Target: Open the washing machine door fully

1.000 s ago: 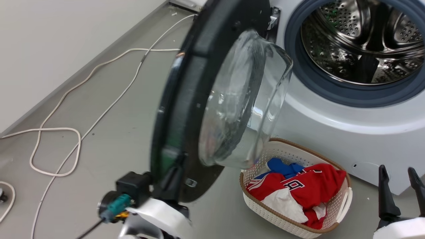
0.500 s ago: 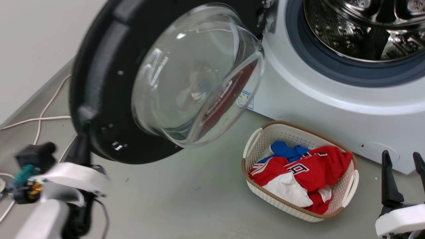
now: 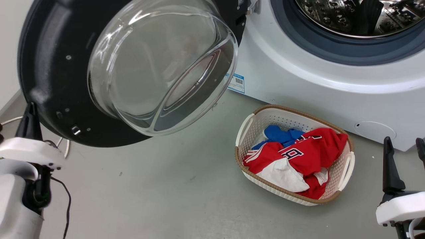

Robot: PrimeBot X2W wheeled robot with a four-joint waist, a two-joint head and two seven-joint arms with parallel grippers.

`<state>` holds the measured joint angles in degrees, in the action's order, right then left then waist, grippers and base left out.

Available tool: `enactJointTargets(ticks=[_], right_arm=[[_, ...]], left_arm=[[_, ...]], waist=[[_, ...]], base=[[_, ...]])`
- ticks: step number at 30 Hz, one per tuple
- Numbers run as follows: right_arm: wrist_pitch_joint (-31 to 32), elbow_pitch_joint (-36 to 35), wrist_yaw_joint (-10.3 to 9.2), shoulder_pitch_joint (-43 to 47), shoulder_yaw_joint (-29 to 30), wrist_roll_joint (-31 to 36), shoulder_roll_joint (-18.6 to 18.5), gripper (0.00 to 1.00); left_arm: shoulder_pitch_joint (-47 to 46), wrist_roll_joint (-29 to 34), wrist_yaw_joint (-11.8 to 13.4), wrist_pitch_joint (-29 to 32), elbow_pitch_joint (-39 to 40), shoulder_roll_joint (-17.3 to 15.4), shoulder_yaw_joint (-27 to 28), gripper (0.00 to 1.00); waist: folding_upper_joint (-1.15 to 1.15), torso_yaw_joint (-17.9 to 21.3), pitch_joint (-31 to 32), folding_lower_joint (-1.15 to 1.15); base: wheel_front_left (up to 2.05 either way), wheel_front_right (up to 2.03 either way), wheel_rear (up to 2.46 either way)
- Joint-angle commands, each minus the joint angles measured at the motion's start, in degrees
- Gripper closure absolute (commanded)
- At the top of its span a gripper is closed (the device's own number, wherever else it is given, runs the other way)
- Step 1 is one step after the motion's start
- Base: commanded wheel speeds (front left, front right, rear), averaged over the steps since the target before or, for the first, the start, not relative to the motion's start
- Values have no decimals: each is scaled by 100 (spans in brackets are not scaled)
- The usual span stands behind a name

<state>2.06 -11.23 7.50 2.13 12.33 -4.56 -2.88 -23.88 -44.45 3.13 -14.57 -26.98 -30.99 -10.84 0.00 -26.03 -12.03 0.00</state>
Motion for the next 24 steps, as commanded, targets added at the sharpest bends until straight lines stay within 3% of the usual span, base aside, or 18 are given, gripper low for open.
enactJointTargets(ticks=[1, 8, 13, 18, 24], right_arm=[[7, -27, -1, -94, 10, 20, 2, 0], [15, 5, -1, -173, 0, 38, 2, 0], [-18, 64, -1, -170, 16, -13, 2, 0], [-111, 180, -1, -44, 31, -119, 2, 0], [-282, 406, -1, 178, 29, -302, 2, 0]], left_arm=[[-198, 46, -112, -14, -176, 21, 4, 100], [-597, 85, -528, -57, -988, -70, 148, 100], [-742, 202, -694, -68, -1279, 9, 187, 100], [-525, 418, -719, -72, -1189, 104, 312, 100], [91, 797, -509, -67, -656, 249, 408, 100]], waist=[[0, 18, -28, 0], [0, 70, -68, 0], [0, 76, -18, 0], [0, 69, 181, 0], [0, 31, 641, 0]], base=[[0, 0, 0], [0, 0, 0], [0, 0, 0], [0, 0, 0], [0, 0, 0]])
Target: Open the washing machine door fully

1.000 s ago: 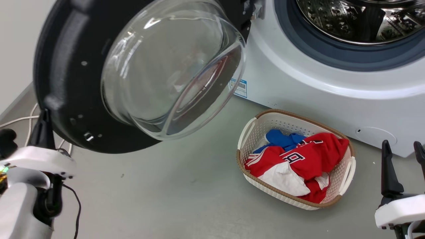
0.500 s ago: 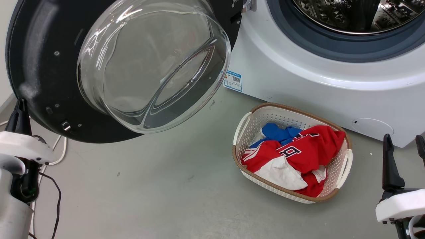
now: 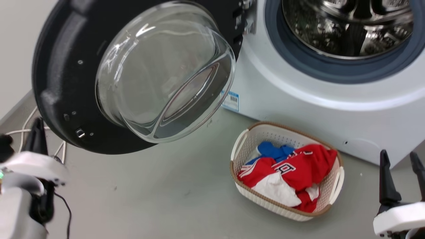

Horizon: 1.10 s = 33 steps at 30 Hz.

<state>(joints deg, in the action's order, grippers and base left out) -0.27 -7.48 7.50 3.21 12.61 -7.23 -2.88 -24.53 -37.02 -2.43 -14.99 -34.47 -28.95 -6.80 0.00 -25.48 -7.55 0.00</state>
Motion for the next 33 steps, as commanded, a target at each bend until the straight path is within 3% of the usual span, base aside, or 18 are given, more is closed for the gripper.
enactJointTargets(ticks=[1, 13, 21, 22, 23, 24, 25, 33], right_arm=[[-76, 71, -1, 115, -8, -76, 2, 0], [-349, 354, -1, 486, -190, -357, 2, 0], [-391, 392, -1, 565, -273, -380, 2, 0], [-388, 386, -1, 563, -281, -370, 2, 0], [-377, 377, -1, 557, -300, -359, 2, 0], [-365, 366, -1, 555, -309, -339, 1, 0], [-356, 357, -1, 557, -309, -336, 1, 0], [-284, 293, -1, 486, -462, -217, 3, 0]], left_arm=[[297, 101, 84, -21, 235, 70, 15, 100], [2102, 421, 853, 449, 2589, 423, -442, 100], [2363, 532, 960, 748, 3293, 547, -819, 100], [2355, 546, 947, 792, 3288, 564, -876, 89], [2340, 533, 931, 811, 3288, 582, -910, 63], [2297, 541, 913, 801, 3288, 577, -923, 22], [2259, 553, 895, 807, 3268, 571, -951, 0], [2054, 702, 884, 689, 3042, 550, -1035, 0]], waist=[[0, -26, 276, 0], [0, 190, 946, 0], [0, 589, 1057, 0], [0, 658, 1058, 0], [0, 736, 1056, 0], [0, 815, 1052, 0], [0, 886, 1050, 0], [0, 1690, 991, 0]], base=[[0, 0, 0], [0, 0, 0], [0, 0, 0], [0, 0, 0], [0, 0, 0], [0, 0, 0], [0, 0, 0], [0, 0, 0]])
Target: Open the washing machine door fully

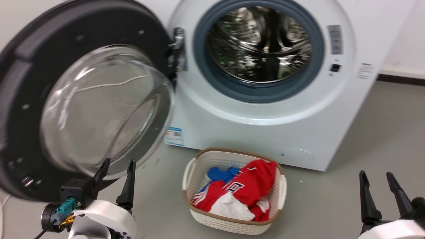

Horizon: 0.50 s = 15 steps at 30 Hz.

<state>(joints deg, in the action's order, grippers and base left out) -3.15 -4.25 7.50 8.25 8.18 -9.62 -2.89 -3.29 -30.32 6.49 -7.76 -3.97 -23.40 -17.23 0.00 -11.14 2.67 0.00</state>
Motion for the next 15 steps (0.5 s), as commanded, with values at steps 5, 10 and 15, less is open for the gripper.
enactJointTargets(ticks=[5, 10, 15], right_arm=[[48, -41, -1, -53, -105, 87, 3, 0], [48, -5, -1, -67, -164, 107, 3, 0], [30, 6, -1, -40, -171, 112, 4, 0]], left_arm=[[-100, 99, 32, -100, -143, 4, -47, 0], [-79, 123, 63, -156, -228, 44, -93, 0], [-58, 118, 87, -175, -268, 61, -120, 0]], waist=[[0, 773, -38, 0], [0, 1123, -48, 0], [0, 1243, -48, 0]], base=[[0, 0, 0], [0, 0, 0], [0, 0, 0]])
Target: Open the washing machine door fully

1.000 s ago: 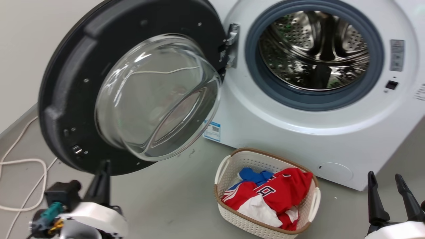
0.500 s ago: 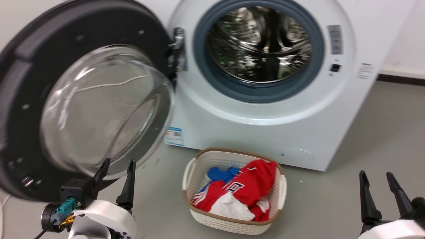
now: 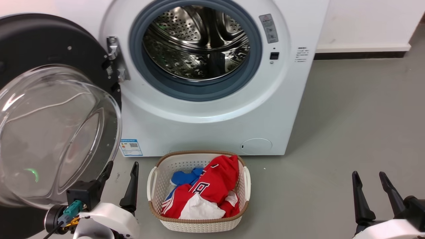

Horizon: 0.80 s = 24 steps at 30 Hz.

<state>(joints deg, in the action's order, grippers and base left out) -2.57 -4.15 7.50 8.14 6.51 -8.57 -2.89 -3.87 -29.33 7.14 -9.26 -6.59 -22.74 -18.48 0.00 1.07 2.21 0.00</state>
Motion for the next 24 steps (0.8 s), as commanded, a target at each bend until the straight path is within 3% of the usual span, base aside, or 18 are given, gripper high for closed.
enactJointTargets(ticks=[1, 24], right_arm=[[-35, -11, -1, -47, -4, 5, 4, 0], [-51, -11, -1, -114, -156, 139, 3, 0]], left_arm=[[12, 17, 30, -32, -9, -11, 7, 0], [-8, 19, 143, -4, 68, -93, -59, 0]], waist=[[0, 36, -3, 0], [0, -59, -60, 0]], base=[[0, 0, 0], [0, 0, 0]])
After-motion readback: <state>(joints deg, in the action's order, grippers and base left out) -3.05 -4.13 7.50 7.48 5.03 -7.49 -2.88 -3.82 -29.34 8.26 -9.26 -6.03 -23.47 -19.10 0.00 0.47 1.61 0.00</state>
